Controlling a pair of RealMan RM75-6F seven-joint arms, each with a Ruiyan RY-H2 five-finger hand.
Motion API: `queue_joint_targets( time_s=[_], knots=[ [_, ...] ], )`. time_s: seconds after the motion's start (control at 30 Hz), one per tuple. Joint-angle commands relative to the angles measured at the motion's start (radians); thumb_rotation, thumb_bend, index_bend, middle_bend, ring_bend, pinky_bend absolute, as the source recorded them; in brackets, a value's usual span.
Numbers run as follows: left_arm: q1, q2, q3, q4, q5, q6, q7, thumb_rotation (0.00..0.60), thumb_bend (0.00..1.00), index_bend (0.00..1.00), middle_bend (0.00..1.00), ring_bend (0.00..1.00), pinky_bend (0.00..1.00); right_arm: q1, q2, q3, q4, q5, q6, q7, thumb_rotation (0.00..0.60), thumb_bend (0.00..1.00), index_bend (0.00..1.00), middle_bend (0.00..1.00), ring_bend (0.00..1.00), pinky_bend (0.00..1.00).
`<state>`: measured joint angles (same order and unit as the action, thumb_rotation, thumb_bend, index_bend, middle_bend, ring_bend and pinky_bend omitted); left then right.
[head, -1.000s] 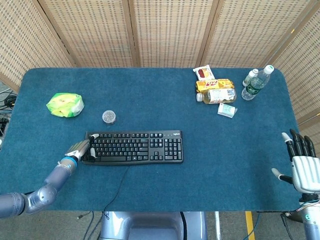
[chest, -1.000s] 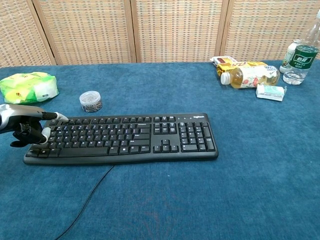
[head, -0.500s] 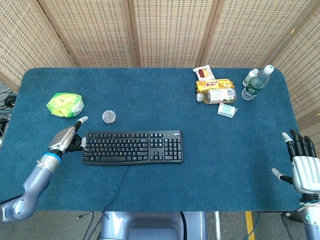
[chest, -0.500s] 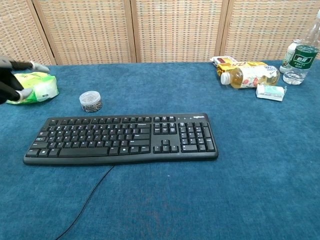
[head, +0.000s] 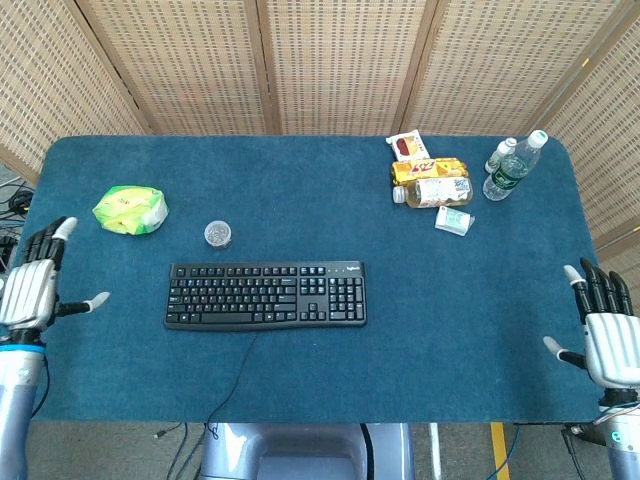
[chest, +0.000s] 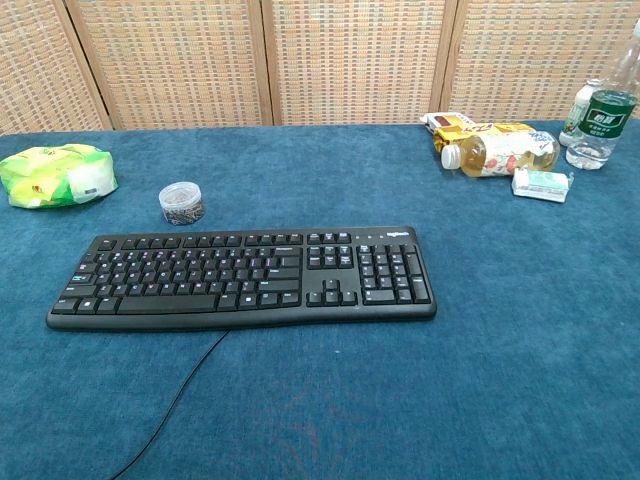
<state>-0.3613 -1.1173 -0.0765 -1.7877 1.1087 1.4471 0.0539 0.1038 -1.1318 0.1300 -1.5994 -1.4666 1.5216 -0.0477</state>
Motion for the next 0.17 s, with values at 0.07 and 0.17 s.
queue_joint_targets(
  time_s=[0.07,0.17],
  knots=[
    [0.103,-0.053,0.048,0.079,0.083,0.088,0.019,0.600,0.00,0.00,0.00,0.00,0.00,-0.002,0.001,0.002,0.000,-0.001,0.007,0.003,0.600,0.00,0.00,0.00,0.00,0.00],
    [0.120,-0.062,0.055,0.098,0.108,0.102,0.053,0.600,0.00,0.00,0.00,0.00,0.00,-0.004,0.003,0.004,-0.003,-0.001,0.011,0.004,0.600,0.00,0.00,0.00,0.00,0.00]
  ],
)
